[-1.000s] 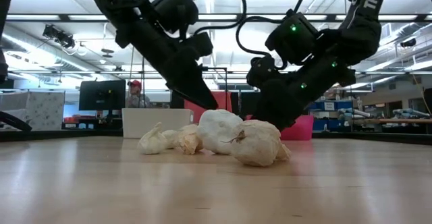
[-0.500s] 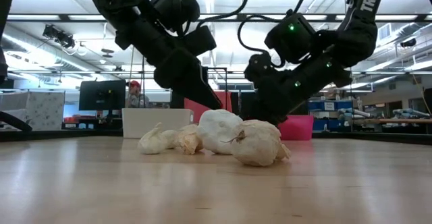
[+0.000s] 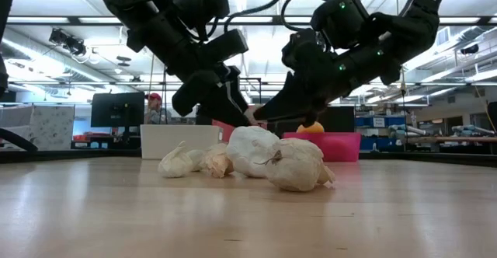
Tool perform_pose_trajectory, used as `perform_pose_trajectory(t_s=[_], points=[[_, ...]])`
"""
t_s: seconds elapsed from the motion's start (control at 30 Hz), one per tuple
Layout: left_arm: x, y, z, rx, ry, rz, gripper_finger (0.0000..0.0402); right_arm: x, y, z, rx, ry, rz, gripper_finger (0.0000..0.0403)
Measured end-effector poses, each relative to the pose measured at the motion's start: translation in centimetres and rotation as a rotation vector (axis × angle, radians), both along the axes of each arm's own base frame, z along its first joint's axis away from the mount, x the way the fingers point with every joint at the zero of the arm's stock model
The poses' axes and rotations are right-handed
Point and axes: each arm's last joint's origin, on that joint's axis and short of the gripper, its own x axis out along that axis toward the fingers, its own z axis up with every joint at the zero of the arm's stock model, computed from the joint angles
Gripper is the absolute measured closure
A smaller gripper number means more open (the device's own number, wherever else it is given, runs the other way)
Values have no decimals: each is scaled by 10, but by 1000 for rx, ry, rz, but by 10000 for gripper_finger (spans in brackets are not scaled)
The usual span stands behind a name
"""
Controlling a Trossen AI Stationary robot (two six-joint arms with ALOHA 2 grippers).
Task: Sort produce into baskets
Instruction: Put the white garlic into the top white bin
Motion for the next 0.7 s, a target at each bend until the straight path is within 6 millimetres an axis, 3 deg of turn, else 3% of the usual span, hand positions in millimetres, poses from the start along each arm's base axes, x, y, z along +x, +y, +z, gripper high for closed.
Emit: perform_pose_trajectory(t_s=[0.37,0.7], points=[[1,-11,2,55,-21,23,212,-1,-9,-2,220,29,-72,352],[2,-29,6,98,-62,-31,243,-2,-12,-2,249,31,-53,352]])
